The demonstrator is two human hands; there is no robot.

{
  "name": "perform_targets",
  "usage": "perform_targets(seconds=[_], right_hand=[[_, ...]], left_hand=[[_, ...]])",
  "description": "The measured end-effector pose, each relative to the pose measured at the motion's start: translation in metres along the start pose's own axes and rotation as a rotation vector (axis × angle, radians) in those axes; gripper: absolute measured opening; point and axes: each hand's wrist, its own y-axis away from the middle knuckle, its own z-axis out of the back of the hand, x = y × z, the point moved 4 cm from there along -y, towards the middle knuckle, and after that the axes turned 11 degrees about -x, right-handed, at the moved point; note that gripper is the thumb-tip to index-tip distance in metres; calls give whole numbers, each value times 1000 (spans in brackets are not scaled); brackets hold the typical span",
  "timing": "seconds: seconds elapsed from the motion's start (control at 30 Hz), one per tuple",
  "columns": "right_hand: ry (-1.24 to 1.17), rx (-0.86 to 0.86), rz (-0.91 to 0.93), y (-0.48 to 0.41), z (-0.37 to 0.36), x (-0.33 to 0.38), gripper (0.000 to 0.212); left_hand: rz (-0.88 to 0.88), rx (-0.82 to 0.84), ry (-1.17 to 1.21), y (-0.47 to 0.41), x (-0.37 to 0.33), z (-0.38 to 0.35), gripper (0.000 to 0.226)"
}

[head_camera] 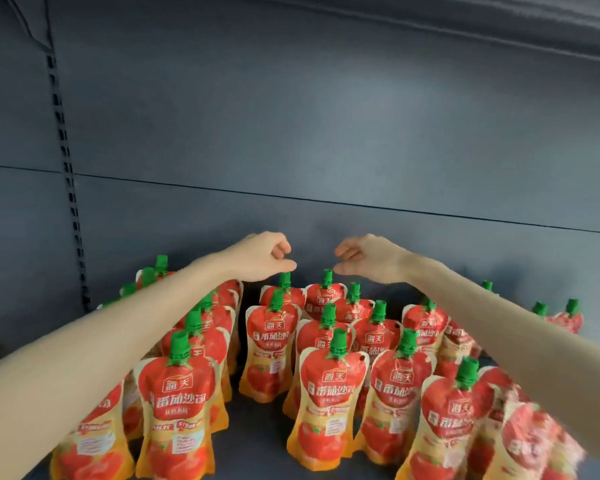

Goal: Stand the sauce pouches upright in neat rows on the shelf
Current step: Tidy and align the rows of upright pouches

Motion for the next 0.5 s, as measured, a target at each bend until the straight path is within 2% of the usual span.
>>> perform_targets(seconds=[0.23, 0.4, 0.5], right_hand=[[30, 276, 105, -46, -21, -28, 50], [-132, 424, 90, -54, -43, -38, 39], [-197, 450, 87, -57, -51, -44, 23]], left_hand=[[94, 273, -43, -26, 17, -27, 43], [79, 376, -47, -29, 26, -37, 30], [65, 409, 13, -31, 29, -43, 26]])
